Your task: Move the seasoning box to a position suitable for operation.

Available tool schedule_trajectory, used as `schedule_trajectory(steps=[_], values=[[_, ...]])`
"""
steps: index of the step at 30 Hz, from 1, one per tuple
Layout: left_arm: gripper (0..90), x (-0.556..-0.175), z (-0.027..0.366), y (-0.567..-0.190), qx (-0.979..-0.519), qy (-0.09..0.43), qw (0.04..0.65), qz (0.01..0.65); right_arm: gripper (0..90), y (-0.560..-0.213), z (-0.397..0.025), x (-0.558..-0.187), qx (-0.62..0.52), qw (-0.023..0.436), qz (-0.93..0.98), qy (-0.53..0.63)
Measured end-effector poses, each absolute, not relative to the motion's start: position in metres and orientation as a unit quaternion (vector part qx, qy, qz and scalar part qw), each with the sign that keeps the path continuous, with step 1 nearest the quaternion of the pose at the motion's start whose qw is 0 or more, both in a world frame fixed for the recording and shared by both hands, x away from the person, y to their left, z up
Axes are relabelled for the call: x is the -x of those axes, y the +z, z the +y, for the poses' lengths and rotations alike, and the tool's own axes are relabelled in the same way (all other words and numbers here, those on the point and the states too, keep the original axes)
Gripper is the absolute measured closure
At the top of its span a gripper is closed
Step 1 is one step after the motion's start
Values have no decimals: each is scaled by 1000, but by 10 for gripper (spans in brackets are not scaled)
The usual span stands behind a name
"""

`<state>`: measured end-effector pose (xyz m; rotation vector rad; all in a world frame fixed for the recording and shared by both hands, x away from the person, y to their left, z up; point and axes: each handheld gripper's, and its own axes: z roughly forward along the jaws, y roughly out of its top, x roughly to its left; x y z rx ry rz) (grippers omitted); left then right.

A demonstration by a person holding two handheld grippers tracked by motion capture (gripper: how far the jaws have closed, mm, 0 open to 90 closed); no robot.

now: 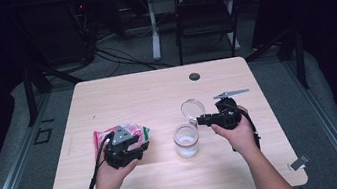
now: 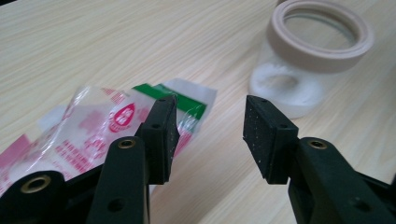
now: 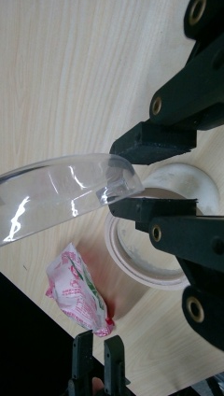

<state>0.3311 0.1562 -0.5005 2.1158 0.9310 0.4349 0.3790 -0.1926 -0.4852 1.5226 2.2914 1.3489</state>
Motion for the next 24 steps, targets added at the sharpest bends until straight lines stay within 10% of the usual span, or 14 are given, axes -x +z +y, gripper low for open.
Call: schedule_trajectory(steps=[24], values=[[443, -351, 144, -544, -860, 272, 250, 351, 655, -476, -196, -361, -489, 51, 759, 426]])
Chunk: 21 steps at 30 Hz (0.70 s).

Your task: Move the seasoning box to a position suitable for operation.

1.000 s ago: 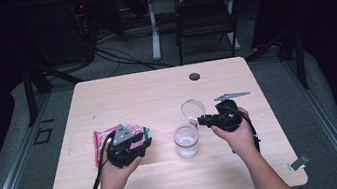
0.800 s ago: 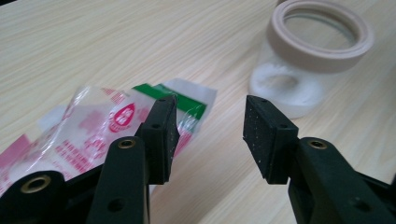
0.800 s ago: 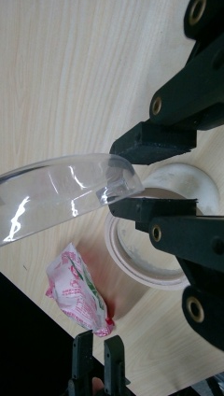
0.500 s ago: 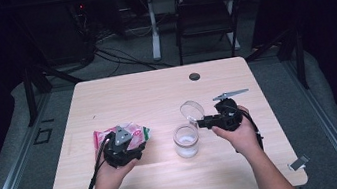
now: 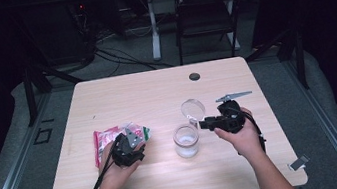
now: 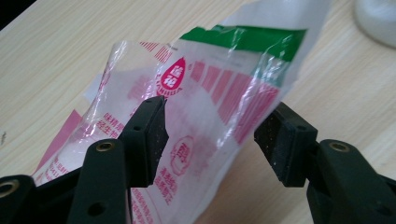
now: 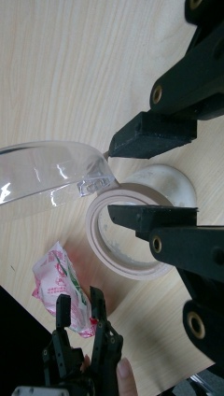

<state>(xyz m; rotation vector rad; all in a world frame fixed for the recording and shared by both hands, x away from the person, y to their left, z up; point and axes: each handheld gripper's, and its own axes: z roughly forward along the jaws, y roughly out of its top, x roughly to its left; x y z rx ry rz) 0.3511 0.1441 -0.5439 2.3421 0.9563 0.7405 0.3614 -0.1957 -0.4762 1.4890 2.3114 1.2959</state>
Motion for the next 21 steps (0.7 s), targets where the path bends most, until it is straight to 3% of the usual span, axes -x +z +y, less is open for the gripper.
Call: schedule_trajectory(steps=[11, 21], values=[[531, -368, 156, -559, -851, 261, 237, 388, 654, -479, -196, -357, -492, 54, 758, 425], [811, -377, 169, -559, -842, 225, 252, 420, 654, -479, -197, -357, -490, 53, 758, 427]])
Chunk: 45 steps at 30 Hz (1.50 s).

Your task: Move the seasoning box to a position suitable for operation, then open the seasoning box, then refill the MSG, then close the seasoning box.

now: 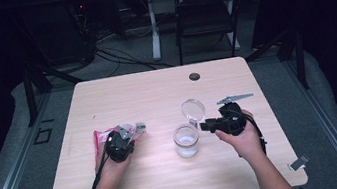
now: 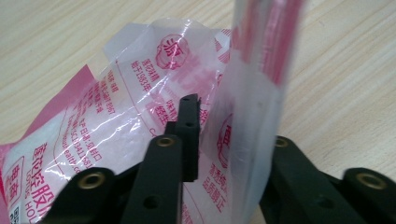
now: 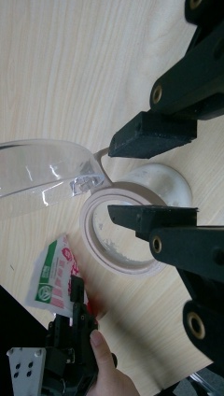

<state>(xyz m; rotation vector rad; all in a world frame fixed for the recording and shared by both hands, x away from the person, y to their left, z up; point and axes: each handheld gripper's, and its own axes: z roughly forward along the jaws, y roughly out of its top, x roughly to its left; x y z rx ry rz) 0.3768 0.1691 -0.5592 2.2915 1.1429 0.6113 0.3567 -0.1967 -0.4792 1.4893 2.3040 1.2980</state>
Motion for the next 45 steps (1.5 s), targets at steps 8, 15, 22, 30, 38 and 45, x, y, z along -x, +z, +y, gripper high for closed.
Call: schedule_trajectory(steps=[8, 15, 22, 30, 38, 45], values=[[897, -378, 177, -552, -836, 217, 262, 429, 653, -479, -196, -356, -489, 54, 759, 426], [900, -379, 184, -549, -826, 205, 282, 444, 653, -480, -197, -356, -490, 55, 757, 429], [900, -379, 193, -542, -816, 201, 299, 453, 654, -480, -197, -356, -491, 55, 757, 428], [900, -376, 209, -530, -798, 192, 328, 468, 650, -478, -194, -355, -486, 56, 761, 427], [900, -371, 224, -514, -785, 201, 344, 475, 648, -476, -195, -354, -485, 57, 761, 428], [900, -366, 243, -499, -763, 215, 361, 491, 642, -476, -194, -353, -484, 57, 760, 430]])
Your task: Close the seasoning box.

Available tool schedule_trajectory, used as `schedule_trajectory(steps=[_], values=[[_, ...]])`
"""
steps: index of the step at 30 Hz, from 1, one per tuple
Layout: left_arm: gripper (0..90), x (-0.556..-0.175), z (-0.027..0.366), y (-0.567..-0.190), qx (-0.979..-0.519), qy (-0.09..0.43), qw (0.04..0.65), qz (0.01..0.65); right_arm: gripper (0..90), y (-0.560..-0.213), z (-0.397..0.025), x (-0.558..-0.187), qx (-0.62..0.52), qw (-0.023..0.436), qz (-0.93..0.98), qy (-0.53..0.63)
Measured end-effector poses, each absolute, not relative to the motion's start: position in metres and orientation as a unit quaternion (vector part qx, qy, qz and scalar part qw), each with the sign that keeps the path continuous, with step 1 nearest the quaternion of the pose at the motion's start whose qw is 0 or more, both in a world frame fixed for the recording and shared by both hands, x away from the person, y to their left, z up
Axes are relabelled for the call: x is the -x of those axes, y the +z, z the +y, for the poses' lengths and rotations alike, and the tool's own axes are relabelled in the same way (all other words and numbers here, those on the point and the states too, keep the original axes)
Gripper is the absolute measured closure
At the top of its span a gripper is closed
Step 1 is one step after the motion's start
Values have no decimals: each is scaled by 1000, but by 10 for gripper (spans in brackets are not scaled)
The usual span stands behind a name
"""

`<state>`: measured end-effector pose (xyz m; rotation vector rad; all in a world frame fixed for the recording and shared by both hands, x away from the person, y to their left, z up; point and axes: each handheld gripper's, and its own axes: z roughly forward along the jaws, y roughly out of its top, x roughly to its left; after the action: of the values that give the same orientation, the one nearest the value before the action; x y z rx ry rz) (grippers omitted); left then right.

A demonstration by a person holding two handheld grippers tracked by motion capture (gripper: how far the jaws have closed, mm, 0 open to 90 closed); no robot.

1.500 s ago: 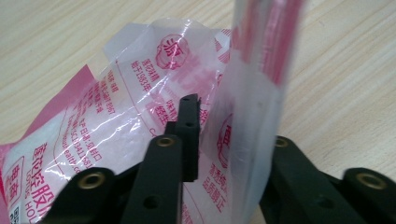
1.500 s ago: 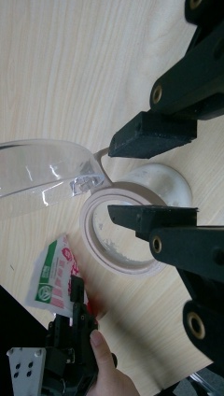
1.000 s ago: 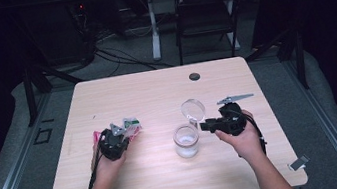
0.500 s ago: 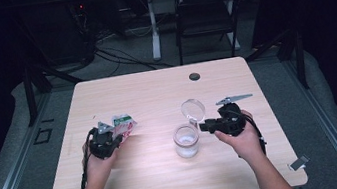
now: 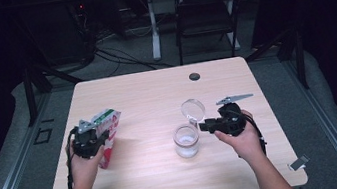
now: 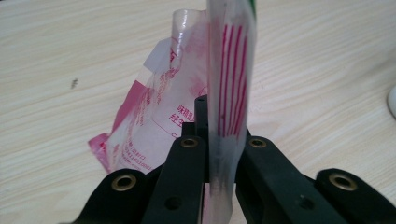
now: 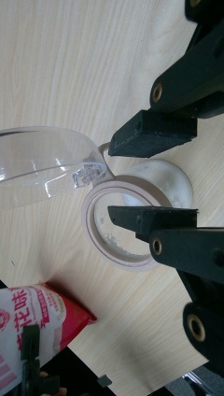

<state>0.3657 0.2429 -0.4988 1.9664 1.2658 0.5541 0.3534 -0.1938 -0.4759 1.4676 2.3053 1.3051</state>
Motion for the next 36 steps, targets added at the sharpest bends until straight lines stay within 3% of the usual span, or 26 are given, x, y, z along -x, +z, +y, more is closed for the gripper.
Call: schedule_trajectory(steps=[14, 23, 36], values=[[900, -354, 280, -465, -704, 233, 430, 515, 638, -475, -200, -350, -490, 58, 753, 436], [900, -361, 251, -458, -744, 216, 417, 474, 634, -475, -209, -340, -498, 66, 748, 435], [900, -365, 182, -449, -806, 170, 428, 373, 629, -475, -227, -323, -516, 85, 735, 431]])
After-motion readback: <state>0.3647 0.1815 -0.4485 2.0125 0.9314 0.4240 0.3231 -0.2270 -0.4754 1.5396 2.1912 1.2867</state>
